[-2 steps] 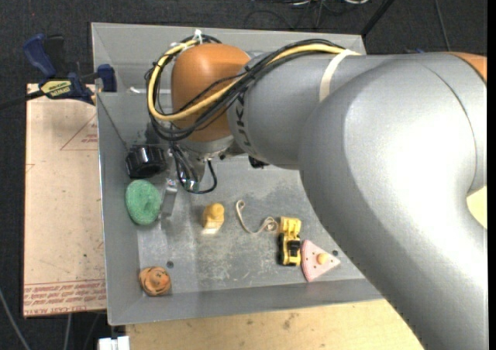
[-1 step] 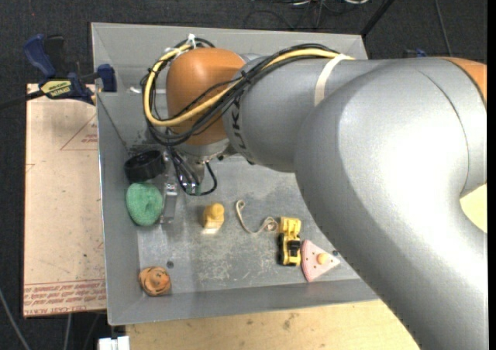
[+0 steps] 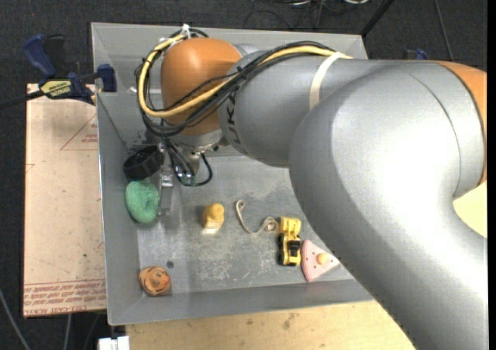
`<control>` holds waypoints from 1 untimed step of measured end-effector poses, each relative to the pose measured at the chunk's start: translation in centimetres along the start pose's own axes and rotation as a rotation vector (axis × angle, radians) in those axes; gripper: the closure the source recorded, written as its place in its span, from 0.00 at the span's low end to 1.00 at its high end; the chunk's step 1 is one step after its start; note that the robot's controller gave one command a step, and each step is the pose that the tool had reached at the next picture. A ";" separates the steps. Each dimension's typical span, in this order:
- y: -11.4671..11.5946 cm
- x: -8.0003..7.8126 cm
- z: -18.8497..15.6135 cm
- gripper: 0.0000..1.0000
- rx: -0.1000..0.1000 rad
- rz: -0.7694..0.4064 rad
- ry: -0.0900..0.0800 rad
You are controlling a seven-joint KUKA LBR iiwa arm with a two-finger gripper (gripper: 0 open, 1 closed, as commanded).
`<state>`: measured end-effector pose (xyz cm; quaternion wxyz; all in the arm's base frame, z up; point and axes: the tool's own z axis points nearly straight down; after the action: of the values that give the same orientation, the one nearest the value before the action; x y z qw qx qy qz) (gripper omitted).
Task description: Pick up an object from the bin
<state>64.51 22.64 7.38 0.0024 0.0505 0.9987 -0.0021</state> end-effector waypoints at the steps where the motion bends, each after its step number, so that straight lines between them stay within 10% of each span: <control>1: -0.5 0.6 0.0 0.00 -0.004 0.143 0.006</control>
Offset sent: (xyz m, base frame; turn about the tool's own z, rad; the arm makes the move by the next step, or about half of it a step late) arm -0.0374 -0.0198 -0.0038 0.0823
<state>63.91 22.16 7.34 -0.0002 0.1218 0.9926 0.0004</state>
